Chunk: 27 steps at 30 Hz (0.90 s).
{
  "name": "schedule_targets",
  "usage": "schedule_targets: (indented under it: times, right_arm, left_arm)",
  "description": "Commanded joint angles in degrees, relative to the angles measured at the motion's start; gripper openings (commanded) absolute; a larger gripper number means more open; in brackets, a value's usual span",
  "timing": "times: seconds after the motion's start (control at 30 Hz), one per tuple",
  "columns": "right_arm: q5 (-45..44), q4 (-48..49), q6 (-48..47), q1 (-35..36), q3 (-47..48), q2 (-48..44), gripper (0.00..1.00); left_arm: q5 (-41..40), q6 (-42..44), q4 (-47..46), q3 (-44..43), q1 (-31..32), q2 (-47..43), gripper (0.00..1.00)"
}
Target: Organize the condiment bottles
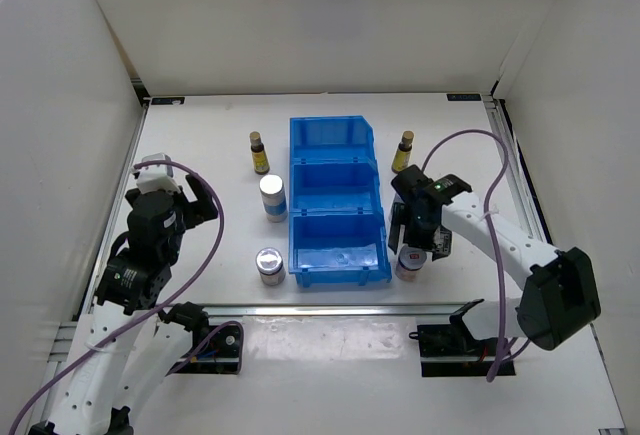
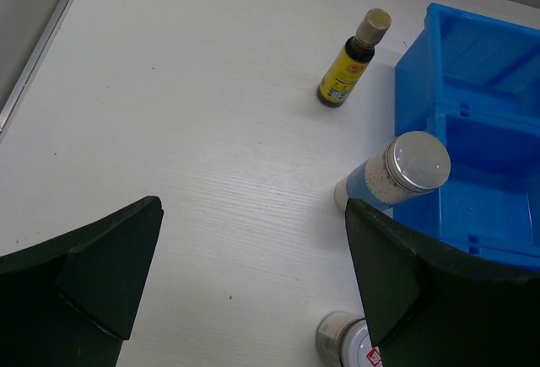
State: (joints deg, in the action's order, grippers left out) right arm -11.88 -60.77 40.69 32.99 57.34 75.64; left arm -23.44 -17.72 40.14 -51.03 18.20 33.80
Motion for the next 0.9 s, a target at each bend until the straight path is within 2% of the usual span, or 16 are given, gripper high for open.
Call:
schedule_targets:
  times: [0.0, 0.1, 0.2, 0.23, 0.27, 0.33, 0.37, 0.47, 0.67, 0.8, 0.87]
  right_arm:
    - [-0.96, 0.83, 1.76, -0.3, -0.21, 1.44, 0.89]
    - [1.15, 2.84, 0.97, -2.75, -1.79, 1.97, 0.86]
    - [3.71, 3.38, -0.51, -4.78, -2.85, 1.44, 0.67]
    - [3.71, 3.38, -0.52, -4.78, -2.85, -0.3, 0.53]
    - [3.71, 3.38, -0.52, -4.78, -2.85, -1.18, 0.46]
    - [1.17, 1.28, 0.88, -4.26, -2.85, -4.6, 0.34]
    - [-0.15, 0.58, 1.67, -3.64, -2.24, -5.75, 0.25]
    - [-4.36, -2.33, 3.6, -0.31, 1.01, -8.92, 0.12]
    - [-10.88, -3.39, 5.1, 12.87, 14.87, -7.09, 0.03]
    - [-12.99, -4.09, 4.49, 20.25, 24.1, 3.6, 0.0]
    - [-12.99, -4.09, 4.49, 21.58, 27.02, 7.4, 0.0]
  left_arm:
    - [-1.6, -0.39, -0.06, 0.31, 0.26, -0.49, 1.0]
    - [-1.61, -0.92, -0.06, 0.31, 0.26, 0.04, 1.0]
    - [-1.61, -0.92, -0.06, 0.31, 0.26, 0.04, 1.0]
    - [-2.13, -0.92, -0.06, 0.31, 0.26, 0.04, 1.0]
    - [-2.13, -0.92, -0.06, 0.31, 0.26, 0.04, 1.0]
    - [-2.66, -0.92, -0.06, 0.31, 0.26, 0.04, 1.0]
    - [-2.66, -0.92, -0.06, 0.31, 0.26, 0.04, 1.0]
    - [-2.66, -0.92, -0.06, 0.31, 0.26, 0.04, 1.0]
    - [-2.66, -0.92, -0.06, 0.31, 0.26, 0.04, 1.0]
    - [-2.66, -0.92, -0.06, 0.31, 0.26, 0.56, 1.0]
    - [-2.66, -0.92, -0.06, 0.31, 0.26, 0.56, 1.0]
